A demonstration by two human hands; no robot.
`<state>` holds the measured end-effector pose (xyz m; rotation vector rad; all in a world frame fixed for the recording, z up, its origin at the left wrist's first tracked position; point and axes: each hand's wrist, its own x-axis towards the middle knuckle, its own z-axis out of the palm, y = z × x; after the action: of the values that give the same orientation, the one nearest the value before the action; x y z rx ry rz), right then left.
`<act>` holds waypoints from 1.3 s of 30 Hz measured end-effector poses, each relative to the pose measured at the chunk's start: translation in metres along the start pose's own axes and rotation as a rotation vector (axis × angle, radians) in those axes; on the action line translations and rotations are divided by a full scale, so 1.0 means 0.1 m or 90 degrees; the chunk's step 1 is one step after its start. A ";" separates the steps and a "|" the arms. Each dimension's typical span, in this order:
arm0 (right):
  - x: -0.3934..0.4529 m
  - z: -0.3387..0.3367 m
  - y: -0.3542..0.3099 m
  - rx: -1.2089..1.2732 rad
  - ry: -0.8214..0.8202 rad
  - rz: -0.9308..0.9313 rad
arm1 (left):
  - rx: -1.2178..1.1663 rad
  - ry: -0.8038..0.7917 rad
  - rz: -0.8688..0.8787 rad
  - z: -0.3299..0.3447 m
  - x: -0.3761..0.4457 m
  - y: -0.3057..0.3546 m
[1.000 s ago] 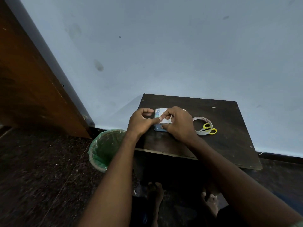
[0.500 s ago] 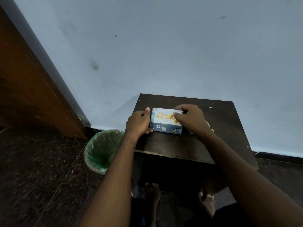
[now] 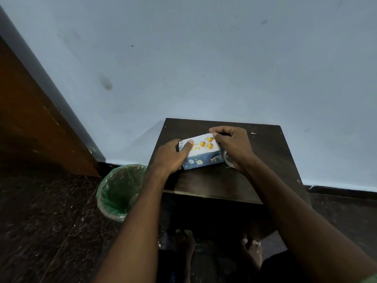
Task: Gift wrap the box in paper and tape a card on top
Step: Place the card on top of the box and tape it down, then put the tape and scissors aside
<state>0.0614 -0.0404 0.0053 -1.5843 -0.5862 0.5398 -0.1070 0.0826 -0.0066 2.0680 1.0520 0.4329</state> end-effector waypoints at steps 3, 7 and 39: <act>0.02 -0.05 0.03 -0.074 -0.007 -0.010 | 0.030 0.049 0.027 0.05 0.03 0.02; -0.01 -0.10 0.01 -0.087 -0.042 0.012 | 0.037 0.140 0.044 0.05 0.09 0.04; -0.21 -1.08 0.16 -0.472 -0.009 0.099 | 0.433 -0.080 0.409 1.09 -0.40 0.80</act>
<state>0.1170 -0.1364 -0.0004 -2.3419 -0.7241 0.4724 -0.0241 -0.0305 -0.0154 3.0039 0.4553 0.2584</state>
